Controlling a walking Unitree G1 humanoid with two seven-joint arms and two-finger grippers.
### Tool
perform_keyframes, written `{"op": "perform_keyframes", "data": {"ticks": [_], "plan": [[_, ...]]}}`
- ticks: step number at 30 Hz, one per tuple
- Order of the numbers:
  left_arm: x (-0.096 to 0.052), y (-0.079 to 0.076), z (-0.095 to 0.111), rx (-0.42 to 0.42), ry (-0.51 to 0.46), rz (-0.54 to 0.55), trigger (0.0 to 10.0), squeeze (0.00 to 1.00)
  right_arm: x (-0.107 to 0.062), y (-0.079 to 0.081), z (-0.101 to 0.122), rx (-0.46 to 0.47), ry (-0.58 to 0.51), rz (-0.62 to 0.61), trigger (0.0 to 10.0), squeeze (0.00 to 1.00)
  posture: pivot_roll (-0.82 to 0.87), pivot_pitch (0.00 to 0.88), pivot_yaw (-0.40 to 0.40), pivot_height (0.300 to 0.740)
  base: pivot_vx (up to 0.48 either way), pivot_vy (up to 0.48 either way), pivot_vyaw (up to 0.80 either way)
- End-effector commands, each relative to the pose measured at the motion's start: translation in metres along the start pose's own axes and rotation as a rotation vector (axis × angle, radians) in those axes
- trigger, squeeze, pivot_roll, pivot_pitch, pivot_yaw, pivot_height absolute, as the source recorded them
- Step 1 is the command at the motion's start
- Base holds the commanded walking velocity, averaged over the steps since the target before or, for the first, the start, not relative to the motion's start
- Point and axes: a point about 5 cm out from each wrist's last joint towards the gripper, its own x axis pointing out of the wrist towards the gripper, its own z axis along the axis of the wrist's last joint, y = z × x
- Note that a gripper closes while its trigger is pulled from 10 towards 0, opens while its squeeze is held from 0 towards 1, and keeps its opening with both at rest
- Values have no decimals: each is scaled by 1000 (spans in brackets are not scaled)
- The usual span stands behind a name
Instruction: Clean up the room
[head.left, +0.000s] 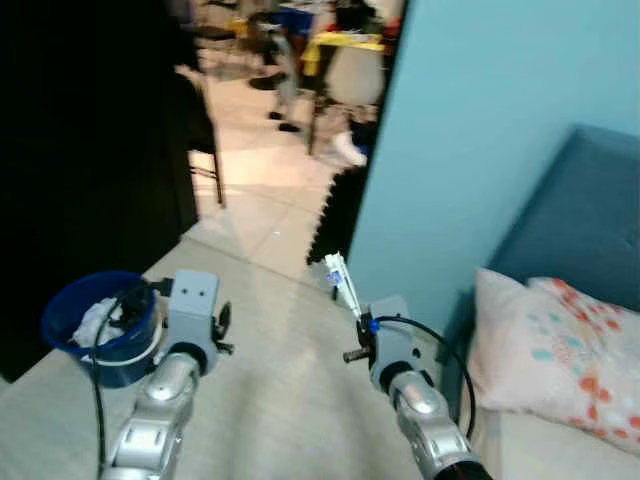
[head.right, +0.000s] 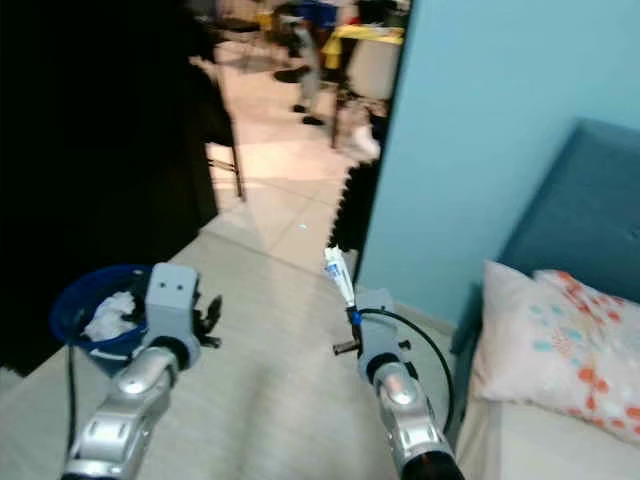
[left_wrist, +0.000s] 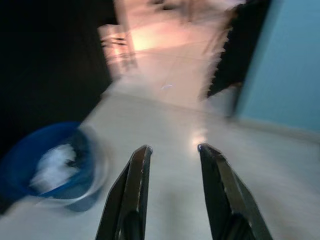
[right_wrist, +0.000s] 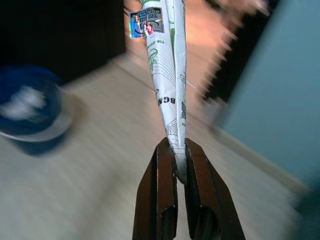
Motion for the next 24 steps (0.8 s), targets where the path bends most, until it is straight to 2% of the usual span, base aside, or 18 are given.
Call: {"op": "perform_keyframes", "data": {"ticks": [1, 5, 7, 10, 12, 14, 17, 24], "plan": [[2, 1, 8, 44, -4, -8, 10000, 0, -4, -8, -10, 11, 29, -38, 10000, 0, 224, 0, -39, 740, 0, 0, 800], [9, 11, 36, 85, -47, 16, 10000, 0, -5, -13, -15, 15, 41, -64, 10000, 0, 314, 0, -12, 740, 0, 0, 800], [10, 11, 40, 94, -54, 13, 10000, 0, -5, -13, -16, 16, 42, -67, 10000, 0, 314, 0, -12, 740, 0, 0, 800], [12, 13, 38, 63, -64, 16, 10000, 0, -5, -13, -14, 26, 39, -70, 10000, 0, 234, 0, -47, 740, 0, 0, 800], [13, 16, 16, -14, -30, 51, 10000, 0, -3, -11, -14, 29, 40, -64, 10000, 0, 195, 0, -76, 740, 0, 0, 800], [13, 16, 16, -14, -30, 51, 10000, 0, -3, -11, -14, 29, 40, -64, 10000, 0, 195, 0, -76, 740, 0, 0, 800], [7, 9, -24, -98, 78, 79, 10000, 0, -2, -10, -16, 16, 52, -59, 10000, 0, 165, 0, -79, 740, 0, 0, 800], [7, 0, -26, -75, 65, 80, 10000, 0, -2, -14, -13, 3, 24, -93, 10000, 0, 149, 0, -67, 740, 0, 0, 800]]}}
